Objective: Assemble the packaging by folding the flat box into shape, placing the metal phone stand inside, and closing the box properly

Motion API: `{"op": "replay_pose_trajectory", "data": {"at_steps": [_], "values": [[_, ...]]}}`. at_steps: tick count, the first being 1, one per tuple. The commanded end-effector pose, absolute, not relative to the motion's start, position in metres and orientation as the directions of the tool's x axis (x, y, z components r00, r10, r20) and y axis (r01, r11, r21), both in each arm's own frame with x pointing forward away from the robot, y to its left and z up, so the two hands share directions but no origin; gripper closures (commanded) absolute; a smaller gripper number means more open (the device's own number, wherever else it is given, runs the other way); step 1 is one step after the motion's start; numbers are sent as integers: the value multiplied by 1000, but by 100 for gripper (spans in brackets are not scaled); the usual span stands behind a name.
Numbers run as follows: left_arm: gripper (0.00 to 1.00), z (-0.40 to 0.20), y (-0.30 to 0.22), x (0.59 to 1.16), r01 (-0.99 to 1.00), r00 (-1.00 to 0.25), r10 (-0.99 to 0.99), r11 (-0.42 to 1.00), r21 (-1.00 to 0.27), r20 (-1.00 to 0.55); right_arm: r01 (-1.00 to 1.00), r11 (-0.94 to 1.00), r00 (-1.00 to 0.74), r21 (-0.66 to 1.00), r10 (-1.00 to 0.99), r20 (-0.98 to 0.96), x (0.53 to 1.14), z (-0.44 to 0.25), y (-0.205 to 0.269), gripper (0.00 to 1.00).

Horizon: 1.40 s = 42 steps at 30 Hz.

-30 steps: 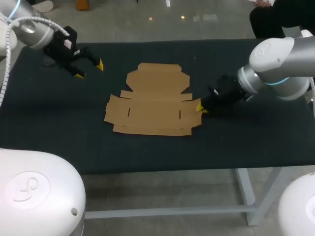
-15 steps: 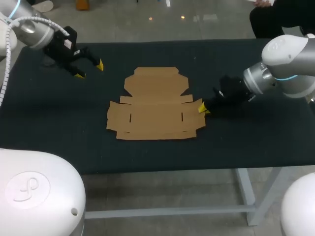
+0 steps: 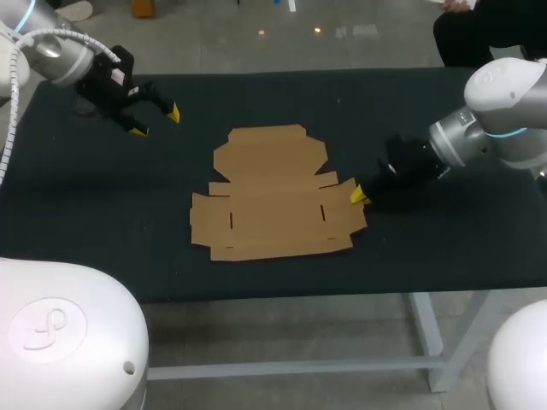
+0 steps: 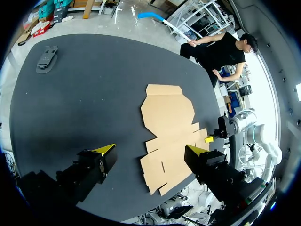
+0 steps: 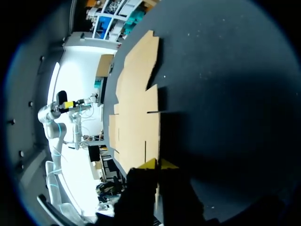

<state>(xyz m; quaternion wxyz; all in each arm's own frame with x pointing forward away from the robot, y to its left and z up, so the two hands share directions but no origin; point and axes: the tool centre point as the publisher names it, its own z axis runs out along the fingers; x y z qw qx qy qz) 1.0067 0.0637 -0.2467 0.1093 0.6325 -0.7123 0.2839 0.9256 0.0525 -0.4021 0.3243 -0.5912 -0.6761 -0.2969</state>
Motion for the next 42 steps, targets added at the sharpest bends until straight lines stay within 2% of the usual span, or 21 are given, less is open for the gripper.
{"op": "replay_pose_trajectory", "data": {"at_steps": [1,30,31,34,35,36,42], "values": [[0,-245,63,1006,-964,-173,-842,39,-263,511,991,130,-92,16,601,794,926,-404,50,100],[0,-245,63,1006,-964,-173,-842,39,-263,511,995,98,-50,-14,617,785,917,-408,48,100],[0,-245,63,1006,-964,-173,-842,39,-263,511,995,97,-49,-15,617,785,917,-408,48,70],[0,-245,63,1006,-964,-173,-842,39,-263,511,995,94,-45,-16,617,786,916,-406,47,20],[0,-245,63,1006,-964,-173,-842,39,-263,511,996,91,-44,-15,616,786,916,-405,46,5],[0,-245,63,1006,-964,-173,-842,39,-263,511,996,86,-42,-14,617,785,918,-403,44,0],[0,-245,63,1006,-964,-173,-842,39,-263,511,997,80,-55,4,646,762,919,-378,28,0]]}}
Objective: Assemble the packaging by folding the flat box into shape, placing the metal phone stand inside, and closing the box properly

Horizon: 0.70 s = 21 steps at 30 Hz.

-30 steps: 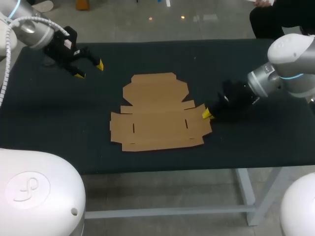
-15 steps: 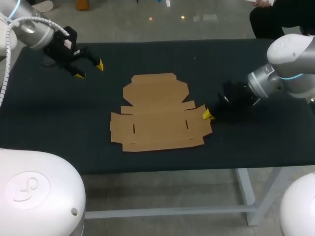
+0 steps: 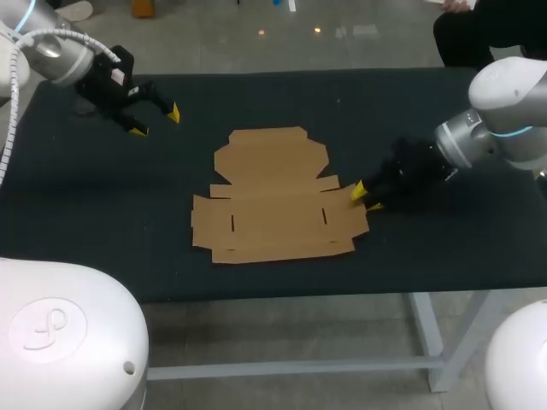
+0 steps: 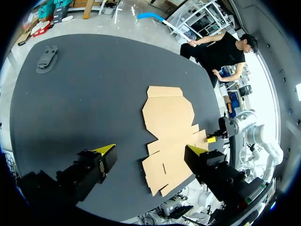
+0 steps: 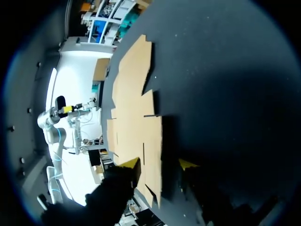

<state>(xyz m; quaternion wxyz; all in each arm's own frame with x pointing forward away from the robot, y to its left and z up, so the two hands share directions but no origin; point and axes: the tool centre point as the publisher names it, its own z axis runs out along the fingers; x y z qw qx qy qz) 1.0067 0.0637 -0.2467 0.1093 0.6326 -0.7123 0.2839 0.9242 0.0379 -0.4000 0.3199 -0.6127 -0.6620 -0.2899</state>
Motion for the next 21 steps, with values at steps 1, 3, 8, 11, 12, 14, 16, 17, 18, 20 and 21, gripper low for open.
{"op": "replay_pose_trajectory", "data": {"at_steps": [1,3,8,11,12,14,16,17,18,20,21], "values": [[0,-245,63,1006,-964,-173,-842,39,-263,511,997,82,-62,11,653,755,919,-373,25,0],[0,-245,63,1006,-964,-173,-842,39,-263,511,996,84,-80,32,666,741,921,-360,16,0],[0,-243,62,1006,-964,-174,-847,43,-263,502,994,83,-110,73,689,717,929,-338,-1,0],[0,-242,62,1006,-967,-174,-839,46,-251,516,992,76,-122,96,699,705,935,-330,-10,0],[0,-242,62,1006,-970,-150,-845,25,-244,513,992,77,-125,100,697,706,937,-327,-13,0],[0,-241,63,1003,-972,-140,-843,17,-235,520,991,71,-130,113,703,699,943,-322,-18,0],[0,-241,62,1000,-972,-130,-845,5,-235,519,990,76,-137,118,700,701,946,-319,-20,1],[0,-241,61,997,-972,-126,-847,1,-235,516,990,77,-139,119,699,701,948,-317,-21,2],[0,-240,61,994,-973,-110,-851,-12,-229,514,989,82,-145,122,693,706,949,-316,-22,3],[42,-240,60,990,-973,-88,-855,-35,-228,510,988,86,-150,126,692,706,952,-314,-23,7],[62,-241,60,988,-973,-84,-857,-40,-228,509,988,86,-151,127,693,705,953,-313,-23,11]]}}
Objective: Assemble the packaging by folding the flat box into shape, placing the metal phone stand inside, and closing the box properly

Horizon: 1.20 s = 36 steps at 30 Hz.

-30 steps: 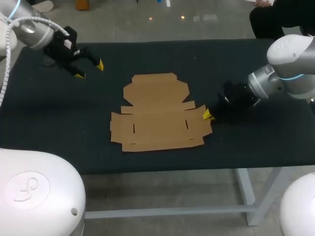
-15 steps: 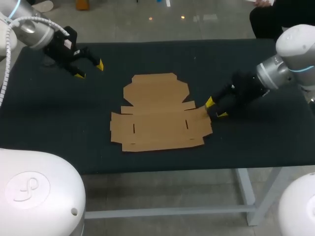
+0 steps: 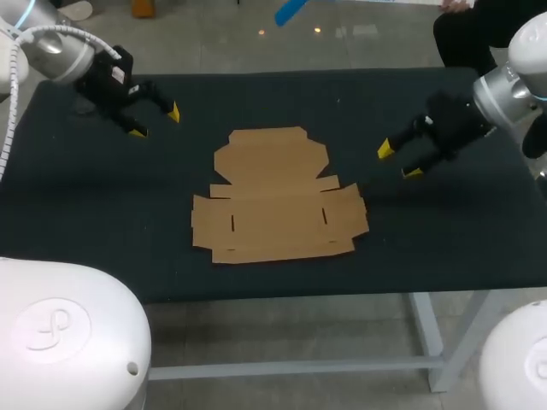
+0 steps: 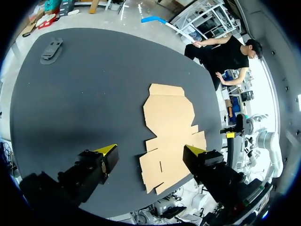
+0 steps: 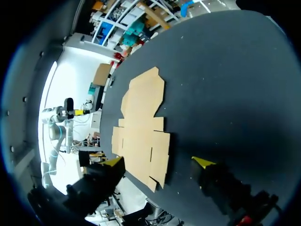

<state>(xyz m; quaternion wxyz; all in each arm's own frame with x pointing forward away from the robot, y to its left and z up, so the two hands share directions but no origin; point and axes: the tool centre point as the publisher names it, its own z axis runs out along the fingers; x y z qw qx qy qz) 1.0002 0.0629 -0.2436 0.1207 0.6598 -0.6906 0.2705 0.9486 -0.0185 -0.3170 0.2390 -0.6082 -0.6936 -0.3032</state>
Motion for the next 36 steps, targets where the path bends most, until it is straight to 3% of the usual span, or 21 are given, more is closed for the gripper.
{"op": "replay_pose_trajectory", "data": {"at_steps": [1,2,4,6,7,8,9,36], "values": [[79,-241,59,985,-971,-78,-861,-49,-235,503,988,88,-155,130,692,705,954,-312,-23,14],[100,-242,58,981,-970,-80,-861,-49,-238,503,987,89,-157,132,691,705,954,-311,-23,16],[100,-243,58,975,-967,-79,-860,-57,-248,505,986,92,-166,142,689,705,956,-309,-24,29],[100,-245,59,970,-966,-79,-856,-62,-252,511,985,93,-171,148,689,704,957,-308,-26,53],[100,-246,59,967,-965,-78,-854,-65,-253,515,984,93,-173,152,688,704,958,-307,-27,60],[100,-247,59,965,-965,-76,-853,-67,-254,516,984,92,-174,153,687,705,958,-307,-29,84],[100,-248,59,963,-965,-70,-852,-75,-252,519,984,89,-175,157,687,705,959,-307,-30,100],[100,-262,45,942,-975,-67,-883,-42,-220,464,975,90,-207,202,689,695,963,-306,-34,100]]}}
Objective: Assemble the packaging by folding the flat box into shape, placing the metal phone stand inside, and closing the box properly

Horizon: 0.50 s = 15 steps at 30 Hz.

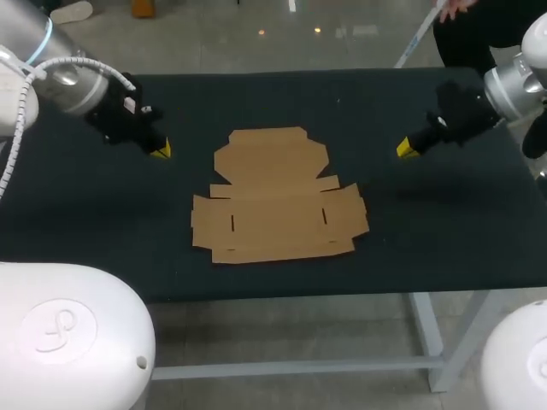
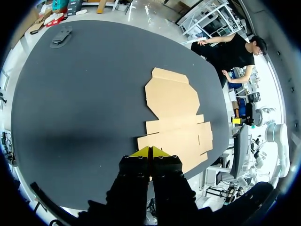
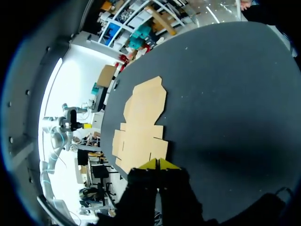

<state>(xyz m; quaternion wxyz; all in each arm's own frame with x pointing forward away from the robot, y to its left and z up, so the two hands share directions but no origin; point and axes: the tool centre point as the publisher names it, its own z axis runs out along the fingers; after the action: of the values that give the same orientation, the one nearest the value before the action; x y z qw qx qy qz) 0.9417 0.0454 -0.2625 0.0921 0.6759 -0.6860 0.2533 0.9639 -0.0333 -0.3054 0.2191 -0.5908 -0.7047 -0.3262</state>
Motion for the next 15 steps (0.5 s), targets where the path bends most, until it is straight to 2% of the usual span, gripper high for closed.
{"op": "replay_pose_trajectory", "data": {"at_steps": [1,15], "values": [[100,-262,45,942,-975,-67,-883,-42,-220,464,975,90,-207,202,689,695,963,-306,-34,100],[100,-285,45,941,-973,-67,-880,-48,-227,470,981,62,-174,182,694,698,986,-323,-16,100]]}}
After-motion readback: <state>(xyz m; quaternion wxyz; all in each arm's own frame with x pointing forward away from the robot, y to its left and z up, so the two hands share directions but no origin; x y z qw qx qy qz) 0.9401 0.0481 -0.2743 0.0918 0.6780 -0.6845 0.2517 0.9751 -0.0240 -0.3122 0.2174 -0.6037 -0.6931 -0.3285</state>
